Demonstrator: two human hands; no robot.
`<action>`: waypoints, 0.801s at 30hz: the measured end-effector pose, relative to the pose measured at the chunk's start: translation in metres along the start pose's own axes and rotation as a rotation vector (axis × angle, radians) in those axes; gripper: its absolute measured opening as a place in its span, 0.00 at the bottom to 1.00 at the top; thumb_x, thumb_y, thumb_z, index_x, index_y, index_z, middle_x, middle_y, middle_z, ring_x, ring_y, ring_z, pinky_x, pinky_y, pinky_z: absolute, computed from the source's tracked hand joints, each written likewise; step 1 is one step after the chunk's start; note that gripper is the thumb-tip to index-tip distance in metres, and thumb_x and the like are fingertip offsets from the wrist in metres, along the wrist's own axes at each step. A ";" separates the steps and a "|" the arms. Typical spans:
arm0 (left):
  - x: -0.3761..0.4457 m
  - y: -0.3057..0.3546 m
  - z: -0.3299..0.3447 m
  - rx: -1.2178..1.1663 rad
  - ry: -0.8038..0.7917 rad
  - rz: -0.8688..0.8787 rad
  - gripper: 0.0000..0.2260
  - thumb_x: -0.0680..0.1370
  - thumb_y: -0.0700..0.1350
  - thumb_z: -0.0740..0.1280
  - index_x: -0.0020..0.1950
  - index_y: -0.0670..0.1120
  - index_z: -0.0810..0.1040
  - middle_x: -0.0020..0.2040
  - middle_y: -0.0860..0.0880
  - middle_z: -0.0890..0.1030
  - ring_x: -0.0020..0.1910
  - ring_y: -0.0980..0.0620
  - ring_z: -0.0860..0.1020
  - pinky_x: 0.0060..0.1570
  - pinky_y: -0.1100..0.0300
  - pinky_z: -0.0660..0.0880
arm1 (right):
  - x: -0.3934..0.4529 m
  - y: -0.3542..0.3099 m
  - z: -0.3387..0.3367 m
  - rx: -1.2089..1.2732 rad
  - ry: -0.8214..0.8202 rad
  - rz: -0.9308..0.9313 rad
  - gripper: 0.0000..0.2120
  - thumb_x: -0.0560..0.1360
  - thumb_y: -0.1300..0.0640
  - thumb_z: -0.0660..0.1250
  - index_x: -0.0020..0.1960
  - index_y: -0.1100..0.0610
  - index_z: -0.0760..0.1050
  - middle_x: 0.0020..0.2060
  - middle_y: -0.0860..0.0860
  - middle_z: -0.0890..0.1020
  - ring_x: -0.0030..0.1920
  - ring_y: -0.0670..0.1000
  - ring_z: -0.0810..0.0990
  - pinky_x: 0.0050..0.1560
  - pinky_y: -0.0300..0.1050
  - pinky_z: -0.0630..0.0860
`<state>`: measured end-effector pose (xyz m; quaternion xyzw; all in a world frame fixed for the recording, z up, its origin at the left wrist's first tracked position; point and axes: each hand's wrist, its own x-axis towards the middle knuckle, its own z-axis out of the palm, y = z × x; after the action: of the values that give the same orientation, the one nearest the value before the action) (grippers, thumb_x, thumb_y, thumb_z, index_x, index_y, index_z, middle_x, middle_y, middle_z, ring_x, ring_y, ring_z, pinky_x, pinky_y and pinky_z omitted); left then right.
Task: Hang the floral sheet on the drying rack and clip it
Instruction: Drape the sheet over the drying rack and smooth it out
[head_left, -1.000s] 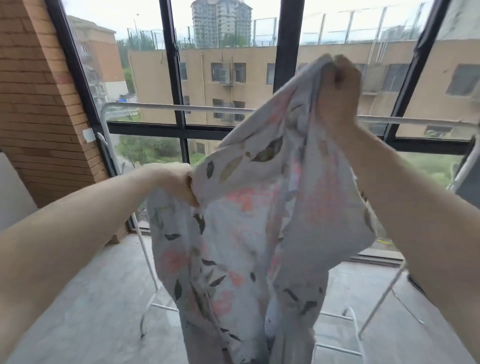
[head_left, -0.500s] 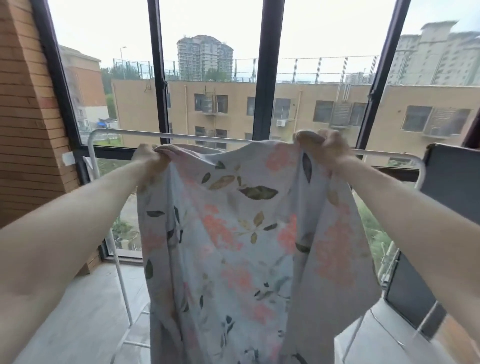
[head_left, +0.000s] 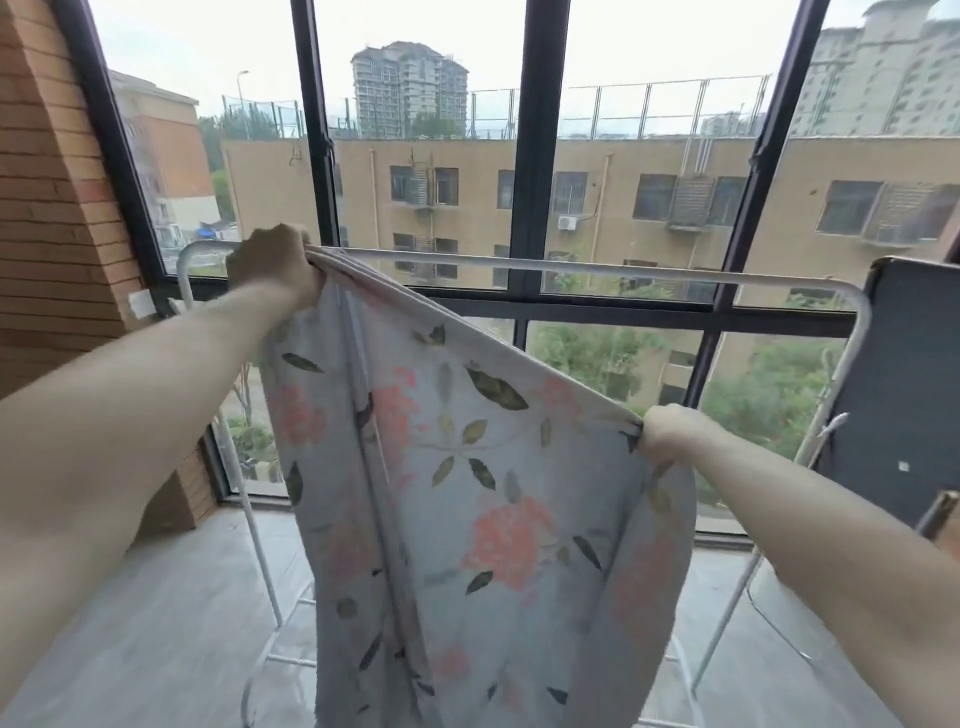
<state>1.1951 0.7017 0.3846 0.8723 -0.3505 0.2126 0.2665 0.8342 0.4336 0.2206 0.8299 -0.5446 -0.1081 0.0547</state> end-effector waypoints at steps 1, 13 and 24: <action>-0.004 -0.012 0.008 0.069 -0.005 -0.007 0.06 0.76 0.44 0.68 0.51 0.46 0.81 0.48 0.40 0.83 0.50 0.36 0.82 0.48 0.48 0.78 | 0.005 0.006 0.002 0.095 -0.003 0.058 0.08 0.77 0.51 0.65 0.49 0.56 0.77 0.43 0.54 0.81 0.43 0.57 0.83 0.40 0.45 0.79; -0.003 -0.068 0.031 0.206 -0.197 -0.081 0.19 0.73 0.66 0.73 0.50 0.51 0.85 0.51 0.43 0.85 0.54 0.42 0.83 0.58 0.53 0.75 | -0.053 -0.008 -0.206 2.026 0.944 -0.088 0.13 0.82 0.61 0.52 0.52 0.55 0.75 0.42 0.54 0.80 0.37 0.45 0.77 0.33 0.30 0.71; 0.017 -0.073 -0.020 -0.345 -0.052 -0.407 0.20 0.81 0.57 0.66 0.51 0.38 0.80 0.31 0.42 0.83 0.31 0.46 0.83 0.29 0.60 0.76 | -0.040 0.025 -0.244 1.830 1.197 0.021 0.10 0.82 0.63 0.54 0.47 0.51 0.70 0.34 0.43 0.71 0.31 0.40 0.68 0.28 0.28 0.66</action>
<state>1.2553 0.7506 0.3866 0.8717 -0.2056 0.0691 0.4394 0.8548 0.4539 0.4676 0.4701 -0.3110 0.7589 -0.3261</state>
